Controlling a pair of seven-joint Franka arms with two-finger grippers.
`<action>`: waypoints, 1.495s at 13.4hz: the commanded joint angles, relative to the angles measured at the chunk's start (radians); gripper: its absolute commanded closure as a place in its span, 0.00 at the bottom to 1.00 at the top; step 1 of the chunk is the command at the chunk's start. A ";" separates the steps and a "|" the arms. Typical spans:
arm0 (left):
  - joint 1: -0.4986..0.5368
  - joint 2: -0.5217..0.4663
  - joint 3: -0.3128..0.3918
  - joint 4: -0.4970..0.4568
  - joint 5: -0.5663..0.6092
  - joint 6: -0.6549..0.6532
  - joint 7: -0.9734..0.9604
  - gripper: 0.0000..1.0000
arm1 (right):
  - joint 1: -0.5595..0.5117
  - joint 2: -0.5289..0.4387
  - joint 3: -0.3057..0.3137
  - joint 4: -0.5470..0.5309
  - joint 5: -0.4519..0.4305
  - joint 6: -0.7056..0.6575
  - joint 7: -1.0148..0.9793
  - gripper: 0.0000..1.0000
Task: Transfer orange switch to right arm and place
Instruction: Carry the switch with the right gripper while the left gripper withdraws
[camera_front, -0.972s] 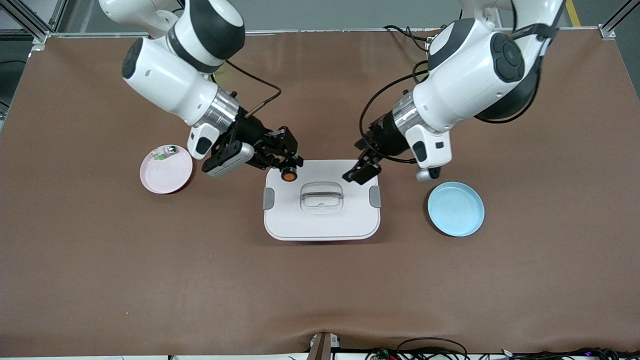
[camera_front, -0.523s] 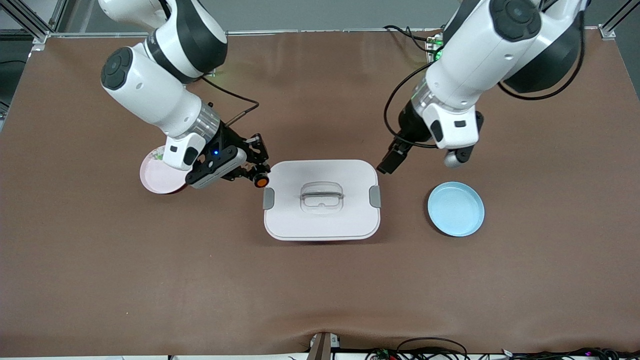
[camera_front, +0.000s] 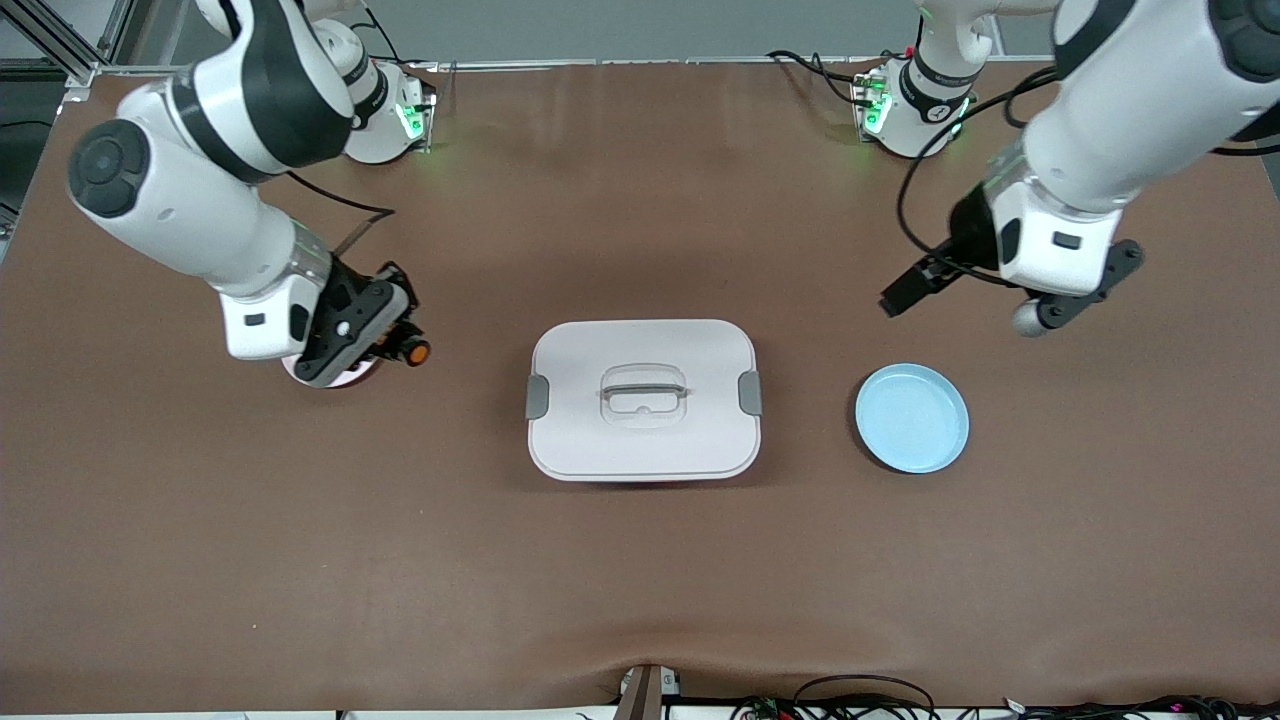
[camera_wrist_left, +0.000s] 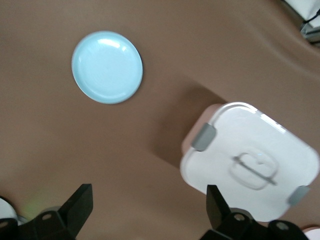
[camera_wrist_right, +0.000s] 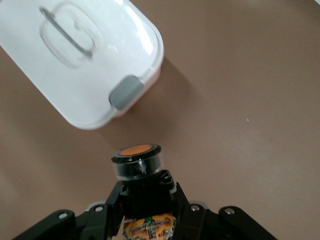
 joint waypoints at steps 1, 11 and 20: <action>0.022 -0.026 -0.001 -0.012 0.111 -0.027 0.307 0.00 | -0.081 -0.102 0.015 -0.123 -0.034 -0.003 -0.201 1.00; 0.333 -0.105 0.007 -0.047 0.040 -0.051 0.686 0.00 | -0.209 -0.280 0.015 -0.508 -0.160 0.218 -0.597 1.00; 0.347 -0.260 0.009 -0.253 0.014 0.090 0.697 0.00 | -0.296 -0.273 0.014 -0.801 -0.161 0.632 -0.770 1.00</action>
